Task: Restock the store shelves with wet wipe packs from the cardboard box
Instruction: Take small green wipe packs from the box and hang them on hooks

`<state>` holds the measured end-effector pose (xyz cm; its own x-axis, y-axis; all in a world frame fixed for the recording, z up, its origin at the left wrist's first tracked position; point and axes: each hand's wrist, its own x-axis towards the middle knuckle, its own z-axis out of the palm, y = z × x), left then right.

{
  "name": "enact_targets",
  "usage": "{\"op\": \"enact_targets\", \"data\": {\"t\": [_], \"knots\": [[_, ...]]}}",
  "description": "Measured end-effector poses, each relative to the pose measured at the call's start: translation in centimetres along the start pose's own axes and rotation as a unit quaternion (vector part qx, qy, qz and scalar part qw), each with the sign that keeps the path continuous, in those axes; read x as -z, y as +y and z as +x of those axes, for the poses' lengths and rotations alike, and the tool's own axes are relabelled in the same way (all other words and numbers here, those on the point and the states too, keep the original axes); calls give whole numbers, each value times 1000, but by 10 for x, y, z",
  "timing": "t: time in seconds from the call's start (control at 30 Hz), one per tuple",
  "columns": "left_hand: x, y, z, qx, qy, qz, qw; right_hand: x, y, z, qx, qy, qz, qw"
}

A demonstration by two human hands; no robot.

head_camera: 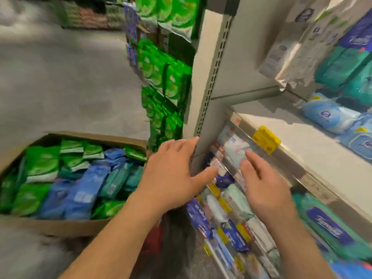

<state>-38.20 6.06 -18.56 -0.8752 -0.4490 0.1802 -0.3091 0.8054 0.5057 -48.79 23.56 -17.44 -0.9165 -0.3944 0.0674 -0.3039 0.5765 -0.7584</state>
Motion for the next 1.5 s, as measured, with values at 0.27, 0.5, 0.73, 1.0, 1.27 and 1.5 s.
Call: {"op": "enact_targets", "data": {"t": [0.27, 0.5, 0.73, 1.0, 1.27, 1.5], "knots": [[57, -135, -97, 168, 23, -34, 985, -113, -80, -47, 86, -155, -75, 981], [88, -212, -147, 266, 28, -55, 962, -180, -128, -72, 122, -251, -107, 954], [90, -258, -147, 330, 65, -94, 937, -228, -140, -40, 131, -276, -78, 949], [124, -303, -127, 405, 117, -73, 904, -287, -150, 11, 132, -349, -52, 926], [116, -337, -119, 450, 123, -145, 873, -340, -163, 40, 118, -388, -62, 912], [114, -414, -114, 479, 114, -193, 848, -397, -187, 39, 107, -385, -98, 912]]}}
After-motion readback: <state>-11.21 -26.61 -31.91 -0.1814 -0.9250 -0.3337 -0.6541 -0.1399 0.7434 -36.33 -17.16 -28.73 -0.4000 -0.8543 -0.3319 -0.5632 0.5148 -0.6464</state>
